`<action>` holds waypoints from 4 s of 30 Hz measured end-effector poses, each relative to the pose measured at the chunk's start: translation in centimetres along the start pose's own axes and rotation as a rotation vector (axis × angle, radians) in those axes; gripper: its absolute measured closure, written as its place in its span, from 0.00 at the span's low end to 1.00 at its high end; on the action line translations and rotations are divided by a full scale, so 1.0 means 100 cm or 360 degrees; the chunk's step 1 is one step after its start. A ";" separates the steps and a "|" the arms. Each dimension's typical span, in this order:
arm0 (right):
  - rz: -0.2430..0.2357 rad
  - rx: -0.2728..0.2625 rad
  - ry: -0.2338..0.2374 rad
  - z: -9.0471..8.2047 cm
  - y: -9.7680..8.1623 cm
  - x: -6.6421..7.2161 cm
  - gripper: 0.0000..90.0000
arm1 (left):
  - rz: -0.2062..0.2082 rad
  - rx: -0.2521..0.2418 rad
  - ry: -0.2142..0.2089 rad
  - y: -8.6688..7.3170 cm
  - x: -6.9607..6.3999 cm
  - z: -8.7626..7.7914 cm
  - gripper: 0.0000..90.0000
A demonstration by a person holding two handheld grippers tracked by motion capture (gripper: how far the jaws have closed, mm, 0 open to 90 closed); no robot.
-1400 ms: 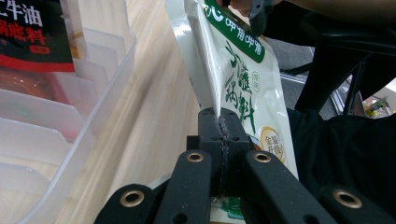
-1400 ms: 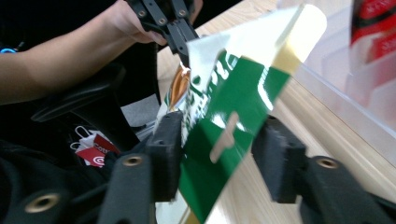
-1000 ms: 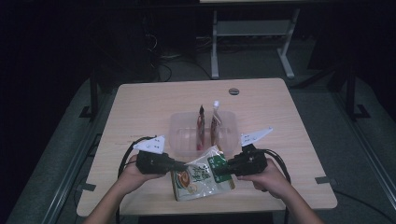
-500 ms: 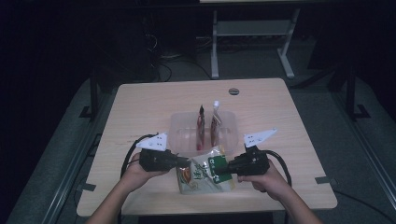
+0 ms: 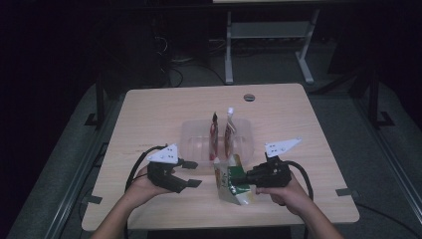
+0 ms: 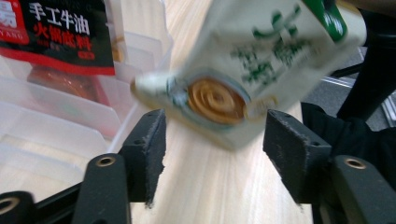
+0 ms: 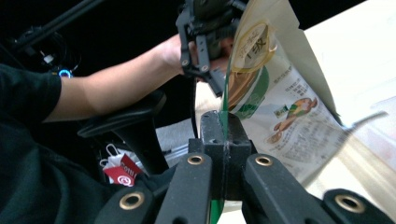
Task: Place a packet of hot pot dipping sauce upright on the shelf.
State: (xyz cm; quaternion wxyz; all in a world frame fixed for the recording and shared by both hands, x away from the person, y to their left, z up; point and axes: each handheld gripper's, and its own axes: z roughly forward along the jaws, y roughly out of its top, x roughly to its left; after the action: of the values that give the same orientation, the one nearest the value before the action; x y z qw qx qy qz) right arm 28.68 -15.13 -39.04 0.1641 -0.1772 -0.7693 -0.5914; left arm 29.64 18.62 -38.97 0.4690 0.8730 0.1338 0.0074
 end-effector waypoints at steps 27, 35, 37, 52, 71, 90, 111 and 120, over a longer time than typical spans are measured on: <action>-0.0083 -0.0187 -0.0199 -0.058 0.020 0.017 1.00 | -0.0170 0.0215 0.0148 -0.072 -0.008 -0.033 0.19; -0.0082 -0.0263 -0.0290 -0.070 0.027 0.011 1.00 | -0.0182 0.0219 0.0154 -0.074 -0.006 -0.034 0.19; -0.0084 -0.0271 -0.0299 -0.072 0.028 0.010 1.00 | -0.0183 0.0224 0.0154 -0.074 -0.006 -0.034 0.19; -0.0046 -0.0352 -0.0458 -0.080 0.050 -0.025 1.00 | -0.0196 0.0234 0.0200 -0.078 0.002 -0.040 0.18; 0.0117 -0.0269 -0.0583 -0.069 0.048 -0.070 1.00 | -0.0226 0.0239 0.0214 -0.083 0.009 -0.041 0.18; 0.0114 -0.0265 -0.0725 -0.062 0.050 -0.079 0.71 | -0.0218 0.0256 0.0214 -0.084 0.009 -0.041 0.18; -0.0053 -0.0077 -0.0970 -0.082 0.039 -0.033 0.22 | -0.0226 0.0241 0.0252 -0.086 0.010 -0.048 0.18; -0.0079 -0.0032 -0.1071 -0.093 0.015 -0.022 0.20 | -0.0237 0.0229 0.0265 -0.088 0.011 -0.049 0.18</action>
State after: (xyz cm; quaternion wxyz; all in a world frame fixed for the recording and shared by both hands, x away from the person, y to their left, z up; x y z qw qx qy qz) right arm 31.68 -23.96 -36.50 -0.1152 -0.3452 -0.7786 -0.5112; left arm 28.00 27.46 -43.55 0.3915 0.8884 0.2370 0.0354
